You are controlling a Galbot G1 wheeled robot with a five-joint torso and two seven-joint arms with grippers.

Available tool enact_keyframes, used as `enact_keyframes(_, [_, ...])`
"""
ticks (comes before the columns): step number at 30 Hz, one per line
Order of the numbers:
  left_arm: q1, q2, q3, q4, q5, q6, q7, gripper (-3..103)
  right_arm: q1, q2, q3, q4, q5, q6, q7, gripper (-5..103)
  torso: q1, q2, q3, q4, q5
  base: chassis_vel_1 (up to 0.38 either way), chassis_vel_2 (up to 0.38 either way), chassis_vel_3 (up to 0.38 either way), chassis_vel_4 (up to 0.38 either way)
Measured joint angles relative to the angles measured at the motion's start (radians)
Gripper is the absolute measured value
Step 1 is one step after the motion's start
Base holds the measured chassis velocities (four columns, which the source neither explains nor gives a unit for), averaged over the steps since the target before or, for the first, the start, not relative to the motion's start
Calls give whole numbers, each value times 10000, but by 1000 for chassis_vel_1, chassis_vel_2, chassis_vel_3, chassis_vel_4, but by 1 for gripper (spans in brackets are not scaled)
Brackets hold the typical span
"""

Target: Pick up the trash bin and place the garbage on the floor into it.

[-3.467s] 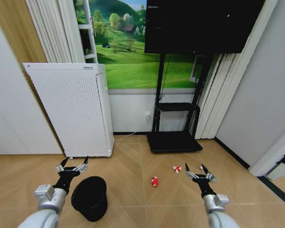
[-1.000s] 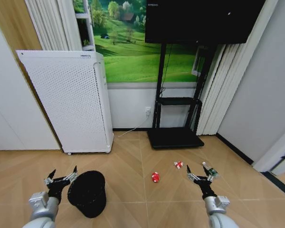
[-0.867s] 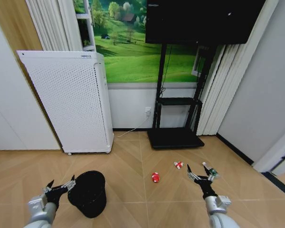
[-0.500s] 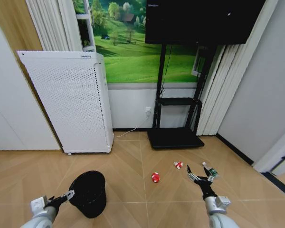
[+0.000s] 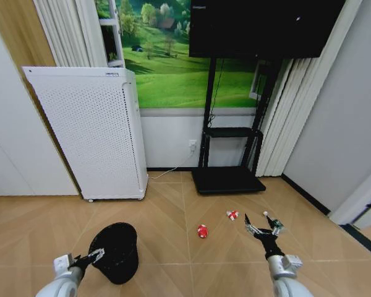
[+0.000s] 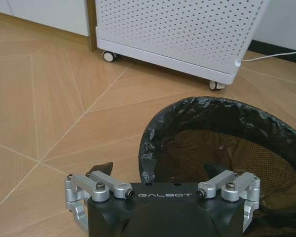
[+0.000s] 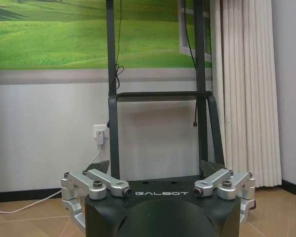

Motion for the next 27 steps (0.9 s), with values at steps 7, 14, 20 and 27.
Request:
enact_keyframes(7, [-18, -55, -56, 92, -391, 7, -654, 100, -69, 54, -50, -64, -56, 45, 2, 100, 0, 3, 0, 0, 0, 0, 0, 0, 0])
enact_keyframes(14, [-43, -102, -150, 314, -551, 30, -802, 100, -64, 84, -101, -72, -93, 51, 3, 100, 1, 5, 0, 0, 0, 0, 0, 0, 0])
enact_keyframes(20, [-427, -5, -145, 635, -582, 30, -603, 100, -156, 201, -129, -70, -187, 113, 1, 100, 1, 6, 0, 0, 0, 0, 0, 0, 0])
enact_keyframes(27, [-665, 109, -72, 920, -579, 27, -397, 100, -163, 233, -33, -83, -134, 163, 2, 100, 1, 7, 0, 0, 0, 0, 0, 0, 0])
